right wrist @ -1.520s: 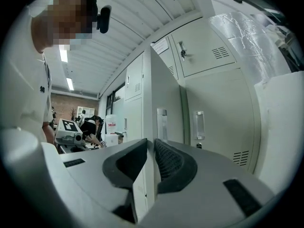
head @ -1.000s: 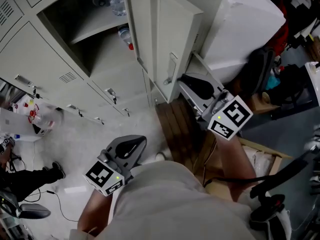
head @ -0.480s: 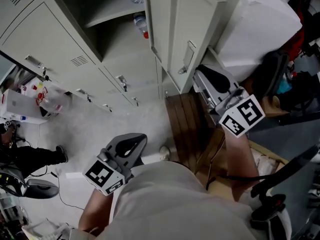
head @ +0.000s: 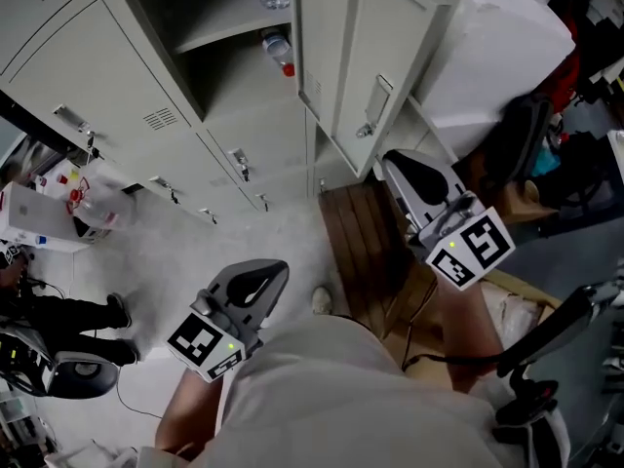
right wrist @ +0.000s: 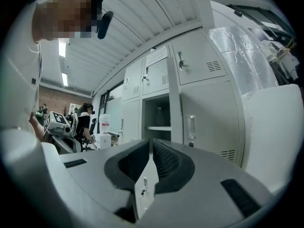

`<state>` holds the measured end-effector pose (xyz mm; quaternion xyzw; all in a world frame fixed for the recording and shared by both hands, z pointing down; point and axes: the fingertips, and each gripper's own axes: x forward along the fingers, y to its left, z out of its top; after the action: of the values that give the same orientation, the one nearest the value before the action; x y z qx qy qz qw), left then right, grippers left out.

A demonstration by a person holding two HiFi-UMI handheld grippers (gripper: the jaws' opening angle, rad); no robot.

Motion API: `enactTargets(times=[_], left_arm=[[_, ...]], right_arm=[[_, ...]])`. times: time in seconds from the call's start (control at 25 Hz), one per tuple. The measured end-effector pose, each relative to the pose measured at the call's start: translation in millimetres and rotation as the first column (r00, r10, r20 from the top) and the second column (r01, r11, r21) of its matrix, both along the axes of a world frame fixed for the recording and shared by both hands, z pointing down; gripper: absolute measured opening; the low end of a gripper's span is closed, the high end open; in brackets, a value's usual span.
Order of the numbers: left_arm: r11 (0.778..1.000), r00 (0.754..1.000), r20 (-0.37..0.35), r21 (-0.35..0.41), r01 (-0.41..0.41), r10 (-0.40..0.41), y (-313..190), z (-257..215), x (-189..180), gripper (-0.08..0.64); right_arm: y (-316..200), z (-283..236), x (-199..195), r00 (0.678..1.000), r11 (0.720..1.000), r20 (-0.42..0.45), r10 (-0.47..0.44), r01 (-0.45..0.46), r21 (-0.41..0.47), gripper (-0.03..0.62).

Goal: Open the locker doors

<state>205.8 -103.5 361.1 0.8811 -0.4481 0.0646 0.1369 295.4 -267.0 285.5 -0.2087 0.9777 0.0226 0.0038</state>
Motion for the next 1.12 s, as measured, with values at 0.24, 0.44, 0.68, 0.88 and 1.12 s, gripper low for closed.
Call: enactTargets(times=[0.24, 0.44, 0.68, 0.88, 1.12], left_arm=[[1.000, 1.000, -0.018, 0.024, 0.005, -0.005, 44, -8, -41, 0.009], [0.998, 0.998, -0.040, 0.034, 0.052, -0.051, 94, -15, -93, 0.009], [0.993, 0.993, -0.054, 0.050, 0.108, -0.105, 162, -19, -161, 0.009], [0.988, 0.989, -0.049, 0.064, 0.140, -0.137, 218, -20, -208, 0.009], [0.983, 0.984, -0.038, 0.045, 0.178, -0.176, 274, -14, -257, 0.009]], right_arm=[[61, 17, -54, 0.998, 0.998, -0.038, -0.047, 0.046, -0.039, 0.029], [120, 20, -123, 0.991, 0.993, -0.068, -0.111, 0.107, -0.058, 0.029], [193, 22, -204, 0.980, 0.985, -0.111, -0.168, 0.163, -0.048, 0.029], [244, 25, -259, 0.975, 0.982, -0.118, -0.188, 0.185, -0.038, 0.029], [283, 30, -317, 0.977, 0.981, -0.097, -0.190, 0.185, -0.056, 0.029]])
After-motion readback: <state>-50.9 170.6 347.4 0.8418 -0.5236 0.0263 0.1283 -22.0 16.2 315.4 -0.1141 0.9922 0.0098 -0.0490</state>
